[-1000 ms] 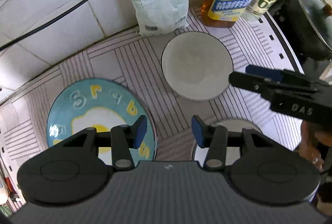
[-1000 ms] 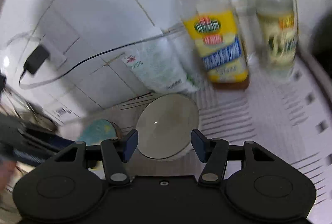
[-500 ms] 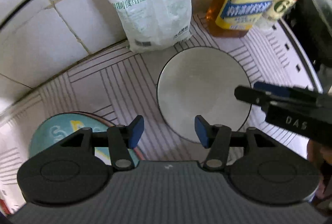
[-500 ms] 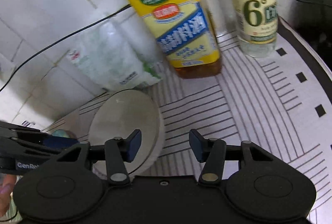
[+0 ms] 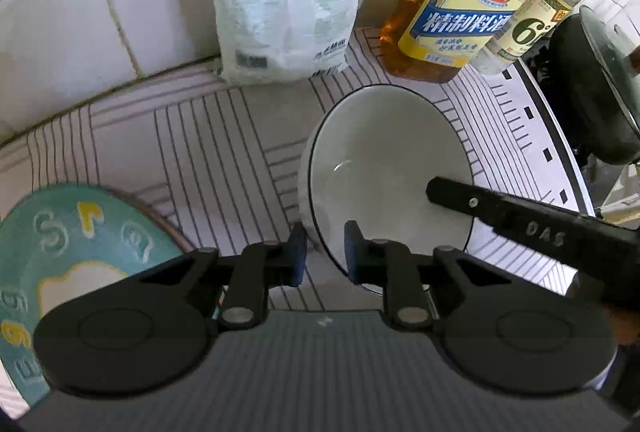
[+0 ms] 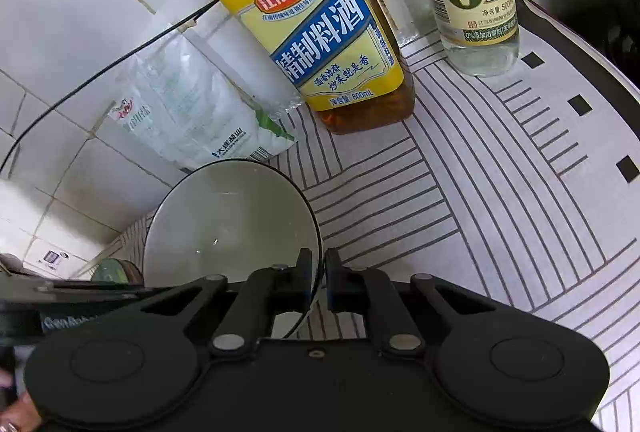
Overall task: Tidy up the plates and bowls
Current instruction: 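Lift the third white bowl, carry it over the bowl stack and lower it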
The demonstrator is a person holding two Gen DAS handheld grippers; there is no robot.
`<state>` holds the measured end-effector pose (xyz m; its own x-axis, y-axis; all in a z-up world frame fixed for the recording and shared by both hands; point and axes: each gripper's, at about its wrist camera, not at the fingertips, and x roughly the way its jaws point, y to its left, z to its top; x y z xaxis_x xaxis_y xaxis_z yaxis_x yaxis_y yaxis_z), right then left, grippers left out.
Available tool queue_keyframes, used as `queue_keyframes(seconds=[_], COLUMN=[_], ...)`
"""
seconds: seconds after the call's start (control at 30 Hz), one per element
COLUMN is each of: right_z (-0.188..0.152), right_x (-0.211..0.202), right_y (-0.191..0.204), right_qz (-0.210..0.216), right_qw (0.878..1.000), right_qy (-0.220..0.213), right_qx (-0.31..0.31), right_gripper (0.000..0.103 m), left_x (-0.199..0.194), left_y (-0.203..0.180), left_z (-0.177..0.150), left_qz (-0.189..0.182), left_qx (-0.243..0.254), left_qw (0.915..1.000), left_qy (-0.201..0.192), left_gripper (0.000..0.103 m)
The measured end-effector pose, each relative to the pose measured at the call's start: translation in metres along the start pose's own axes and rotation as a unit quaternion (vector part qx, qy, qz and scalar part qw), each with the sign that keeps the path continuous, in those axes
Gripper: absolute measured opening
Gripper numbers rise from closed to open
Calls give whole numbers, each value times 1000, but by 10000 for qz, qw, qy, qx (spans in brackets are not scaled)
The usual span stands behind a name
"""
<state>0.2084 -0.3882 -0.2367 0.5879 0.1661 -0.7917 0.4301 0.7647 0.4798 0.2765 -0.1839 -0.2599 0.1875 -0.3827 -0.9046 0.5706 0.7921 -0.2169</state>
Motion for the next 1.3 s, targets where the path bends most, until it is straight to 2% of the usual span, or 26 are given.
queue_keyframes(seconds=[0.4,0.63,0.8,0.97,1.13,1.3], right_z=[-2,-15,-31,-61,-78,-88], right_x=[-74,-117,-138,-152,-149,-147], right_y=[31,44,54,59,49,47], right_qz=[117,184,155,22,-4,-56], right_qw=[9988,9973,9953,9893,9905,9902], right_qy=[-383,-591,-657,-912,-857,-776], right_qx=[-273,-389,-693,-1135,-1076,-1163], right_gripper=[11,12,12,12,12,12], left_x=[-79,-110,-119,-114,-110,-106], left_y=[-18,-39,-44,-43,-49,-45], left_z=[-21,-47,-68,-85,-95,-103], left_qz=[-190,-75,-118,-129,-67,-136], left_qx=[-11,207,135,81,108,-109], left_qw=[9991,9990,9995,9999,9998,9991], left_qy=[-379,-381,-272,4,171,382], left_gripper=[18,18,18,18,18,19])
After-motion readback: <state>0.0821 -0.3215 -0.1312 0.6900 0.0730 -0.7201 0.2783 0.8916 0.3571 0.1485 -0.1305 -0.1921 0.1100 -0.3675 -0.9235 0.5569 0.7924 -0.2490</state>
